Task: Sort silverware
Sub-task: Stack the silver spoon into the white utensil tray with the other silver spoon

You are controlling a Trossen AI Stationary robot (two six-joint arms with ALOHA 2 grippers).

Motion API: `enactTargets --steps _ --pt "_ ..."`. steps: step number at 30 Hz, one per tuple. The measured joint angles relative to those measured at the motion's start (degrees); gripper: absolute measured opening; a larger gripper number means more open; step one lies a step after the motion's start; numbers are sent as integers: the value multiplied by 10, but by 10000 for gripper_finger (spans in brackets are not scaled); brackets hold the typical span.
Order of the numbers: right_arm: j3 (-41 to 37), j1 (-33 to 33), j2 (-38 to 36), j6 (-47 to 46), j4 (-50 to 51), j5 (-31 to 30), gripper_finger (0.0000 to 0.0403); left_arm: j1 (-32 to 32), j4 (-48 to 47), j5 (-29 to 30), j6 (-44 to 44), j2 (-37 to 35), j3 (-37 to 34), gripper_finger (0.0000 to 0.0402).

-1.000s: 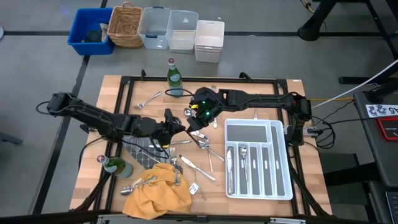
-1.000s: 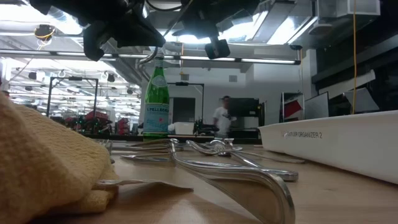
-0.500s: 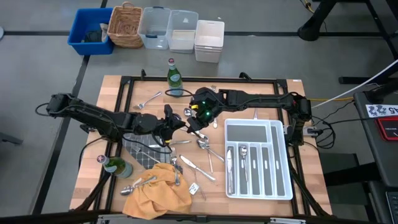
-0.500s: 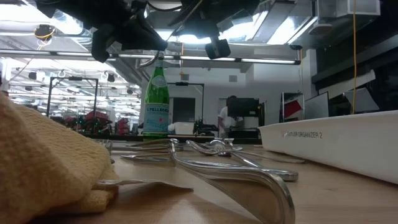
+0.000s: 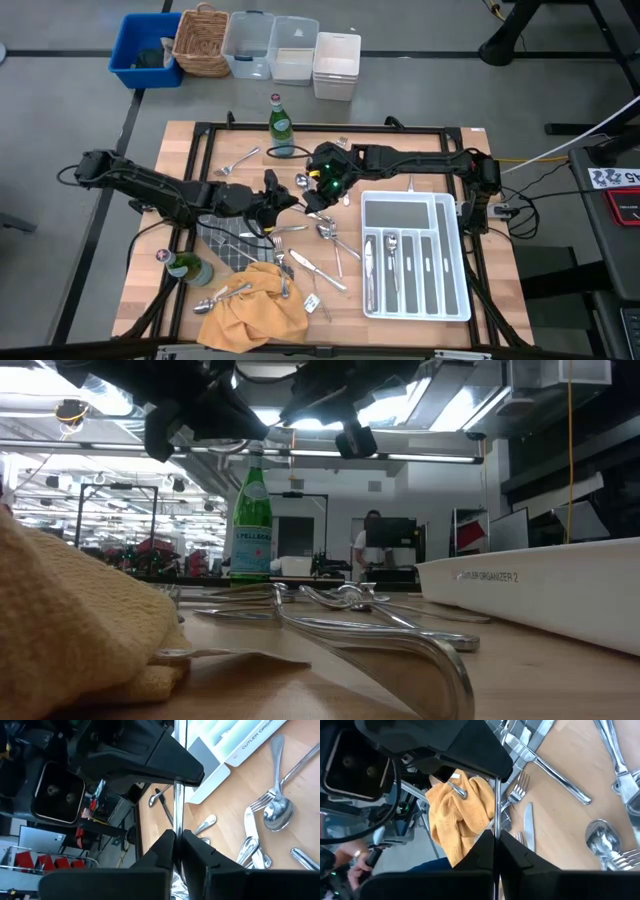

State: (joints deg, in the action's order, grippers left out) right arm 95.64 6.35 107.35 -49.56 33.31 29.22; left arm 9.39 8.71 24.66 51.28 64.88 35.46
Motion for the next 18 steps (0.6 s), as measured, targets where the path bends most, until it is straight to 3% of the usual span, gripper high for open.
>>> enactTargets --steps 12,18 --pt "1 1 0 11 24 -32 7 0 38 2 -123 0 0 101" --pt "1 1 -15 32 124 -87 7 0 73 40 -152 0 0 124"
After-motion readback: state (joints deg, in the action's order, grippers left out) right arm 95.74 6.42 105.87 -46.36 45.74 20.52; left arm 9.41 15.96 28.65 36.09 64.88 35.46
